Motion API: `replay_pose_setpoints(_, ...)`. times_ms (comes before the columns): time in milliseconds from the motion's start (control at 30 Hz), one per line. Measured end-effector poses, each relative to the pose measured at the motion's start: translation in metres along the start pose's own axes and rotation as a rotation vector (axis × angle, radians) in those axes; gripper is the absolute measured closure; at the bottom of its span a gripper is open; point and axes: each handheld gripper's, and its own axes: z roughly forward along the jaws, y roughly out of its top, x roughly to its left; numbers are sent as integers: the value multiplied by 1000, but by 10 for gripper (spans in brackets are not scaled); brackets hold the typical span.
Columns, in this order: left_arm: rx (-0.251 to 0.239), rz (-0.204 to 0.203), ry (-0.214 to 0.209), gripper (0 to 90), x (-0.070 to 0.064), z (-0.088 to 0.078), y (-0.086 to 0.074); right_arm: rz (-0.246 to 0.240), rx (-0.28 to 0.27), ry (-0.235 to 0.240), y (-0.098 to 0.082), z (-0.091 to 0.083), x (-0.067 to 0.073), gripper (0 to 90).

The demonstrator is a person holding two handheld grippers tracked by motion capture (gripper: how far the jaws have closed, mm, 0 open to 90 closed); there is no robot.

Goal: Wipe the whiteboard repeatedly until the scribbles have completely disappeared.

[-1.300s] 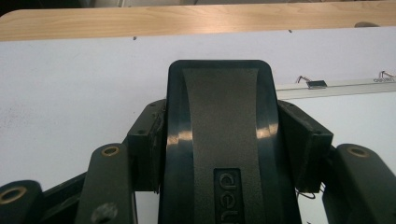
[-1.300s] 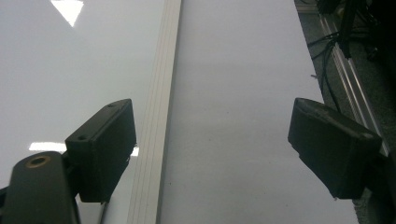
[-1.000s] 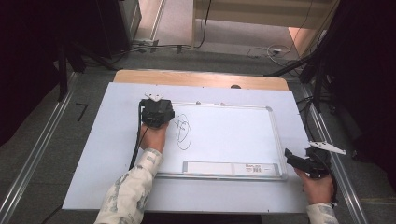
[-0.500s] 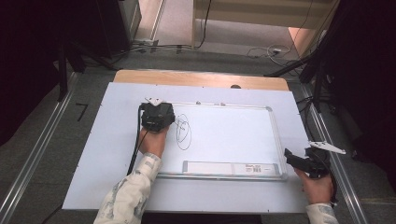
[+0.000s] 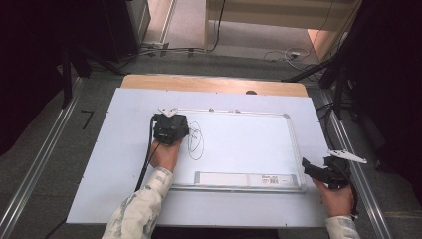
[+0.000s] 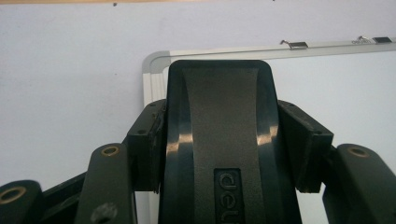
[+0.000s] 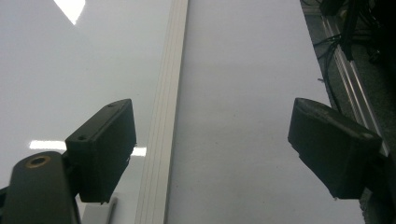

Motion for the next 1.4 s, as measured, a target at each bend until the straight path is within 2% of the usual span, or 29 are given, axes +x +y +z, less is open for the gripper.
replay_pose_setpoints(233, 10, 10, -7, 417, -6, 3, -3, -1, 0, 1, 0, 0, 0, 139)
replay_pose_setpoints(400, 18, -13, 6, 417, -2, 8, -1, -5, 0, 0, 0, 0, 0, 139)
replay_pose_setpoints(500, 34, -27, 8, 416, 1, 13, 1, -7, 0, -1, 0, 0, 0, 139)
replay_pose_setpoints(700, 64, -23, 10, 417, -2, 23, -2, -3, 2, 0, 0, 0, 0, 139)
replay_pose_setpoints(767, 90, -14, 15, 417, -4, 28, -6, -4, 1, -1, 0, 1, 0, 139)
replay_pose_setpoints(833, 75, 18, 42, 416, -8, 29, -7, -4, 2, 0, 0, 0, -1, 139)
replay_pose_setpoints(900, 74, 3, 36, 416, -8, 31, -6, -2, 0, 0, 0, 1, -1, 139)
replay_pose_setpoints(1400, 73, 16, 54, 415, -19, 48, 8, -4, 2, 5, 0, 2, -1, 139)
